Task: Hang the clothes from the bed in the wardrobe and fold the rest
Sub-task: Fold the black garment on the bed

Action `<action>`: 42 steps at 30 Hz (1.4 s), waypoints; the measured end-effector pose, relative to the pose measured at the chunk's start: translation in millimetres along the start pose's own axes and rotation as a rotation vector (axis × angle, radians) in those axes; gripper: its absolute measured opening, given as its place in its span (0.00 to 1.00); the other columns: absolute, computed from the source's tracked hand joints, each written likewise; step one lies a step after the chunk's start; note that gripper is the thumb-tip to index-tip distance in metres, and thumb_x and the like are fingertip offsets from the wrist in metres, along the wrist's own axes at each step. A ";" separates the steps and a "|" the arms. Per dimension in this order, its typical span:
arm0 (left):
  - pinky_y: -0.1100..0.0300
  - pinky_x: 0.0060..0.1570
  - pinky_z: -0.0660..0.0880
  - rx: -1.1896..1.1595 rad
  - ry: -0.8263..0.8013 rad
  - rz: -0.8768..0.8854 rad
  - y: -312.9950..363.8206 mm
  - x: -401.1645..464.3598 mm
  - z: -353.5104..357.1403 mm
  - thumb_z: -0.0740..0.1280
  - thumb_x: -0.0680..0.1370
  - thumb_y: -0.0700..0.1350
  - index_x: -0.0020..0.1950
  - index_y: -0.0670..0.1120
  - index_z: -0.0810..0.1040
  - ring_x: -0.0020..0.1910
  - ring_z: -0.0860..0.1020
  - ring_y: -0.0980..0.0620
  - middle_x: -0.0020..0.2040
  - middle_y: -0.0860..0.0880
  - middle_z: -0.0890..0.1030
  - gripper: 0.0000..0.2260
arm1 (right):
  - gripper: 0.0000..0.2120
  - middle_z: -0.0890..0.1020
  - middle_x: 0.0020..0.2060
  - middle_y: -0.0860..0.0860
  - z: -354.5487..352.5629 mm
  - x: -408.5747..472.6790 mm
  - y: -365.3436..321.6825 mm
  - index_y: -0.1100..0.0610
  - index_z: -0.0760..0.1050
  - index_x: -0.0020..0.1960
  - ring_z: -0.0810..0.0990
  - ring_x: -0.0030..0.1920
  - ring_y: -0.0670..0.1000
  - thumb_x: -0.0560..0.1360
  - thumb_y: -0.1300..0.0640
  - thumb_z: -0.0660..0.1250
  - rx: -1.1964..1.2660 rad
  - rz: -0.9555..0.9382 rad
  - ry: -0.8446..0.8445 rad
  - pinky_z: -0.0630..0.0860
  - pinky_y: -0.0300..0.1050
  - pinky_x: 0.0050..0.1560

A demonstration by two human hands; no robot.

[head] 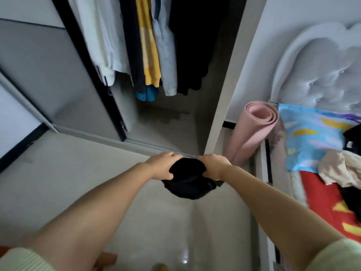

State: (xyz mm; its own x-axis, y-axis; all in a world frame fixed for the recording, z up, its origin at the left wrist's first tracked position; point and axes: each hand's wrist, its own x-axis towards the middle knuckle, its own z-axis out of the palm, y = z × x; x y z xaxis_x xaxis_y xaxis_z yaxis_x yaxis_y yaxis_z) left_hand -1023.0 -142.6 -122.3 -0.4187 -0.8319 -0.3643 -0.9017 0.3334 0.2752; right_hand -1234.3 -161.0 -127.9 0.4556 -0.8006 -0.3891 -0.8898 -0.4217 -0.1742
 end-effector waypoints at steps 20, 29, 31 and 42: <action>0.49 0.53 0.74 -0.098 -0.055 -0.074 -145.1 179.4 -60.7 0.66 0.72 0.43 0.69 0.48 0.63 0.60 0.71 0.44 0.61 0.45 0.71 0.26 | 0.16 0.79 0.58 0.51 -83.2 229.8 38.6 0.48 0.72 0.63 0.77 0.59 0.55 0.75 0.52 0.61 -0.065 0.002 -0.179 0.75 0.48 0.53; 0.51 0.53 0.73 -0.042 -0.204 0.033 -214.2 321.5 -71.9 0.64 0.73 0.43 0.70 0.47 0.62 0.61 0.72 0.41 0.63 0.44 0.71 0.26 | 0.18 0.78 0.60 0.52 -73.4 349.9 94.7 0.48 0.70 0.65 0.78 0.59 0.55 0.75 0.56 0.60 0.082 0.156 -0.233 0.73 0.45 0.49; 0.49 0.55 0.72 -0.045 -0.258 0.046 -228.7 359.9 -65.5 0.64 0.73 0.43 0.71 0.48 0.60 0.63 0.70 0.40 0.65 0.43 0.70 0.27 | 0.18 0.77 0.62 0.53 -60.4 380.5 111.8 0.52 0.69 0.66 0.76 0.61 0.56 0.76 0.56 0.60 0.151 0.200 -0.245 0.73 0.46 0.53; 0.52 0.63 0.70 -0.024 -0.168 0.135 -283.0 588.2 24.7 0.68 0.72 0.43 0.75 0.48 0.59 0.68 0.69 0.43 0.71 0.45 0.68 0.33 | 0.19 0.69 0.69 0.60 38.8 547.6 241.8 0.61 0.64 0.72 0.68 0.69 0.59 0.82 0.59 0.55 0.246 0.398 -0.140 0.63 0.48 0.67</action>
State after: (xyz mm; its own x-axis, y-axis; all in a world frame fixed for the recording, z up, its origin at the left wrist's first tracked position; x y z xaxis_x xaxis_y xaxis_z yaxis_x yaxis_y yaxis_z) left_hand -1016.7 -715.3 -436.4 -0.5491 -0.6942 -0.4654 -0.8345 0.4241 0.3519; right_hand -1200.9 -684.9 -418.2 0.0858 -0.8073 -0.5839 -0.9814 0.0324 -0.1890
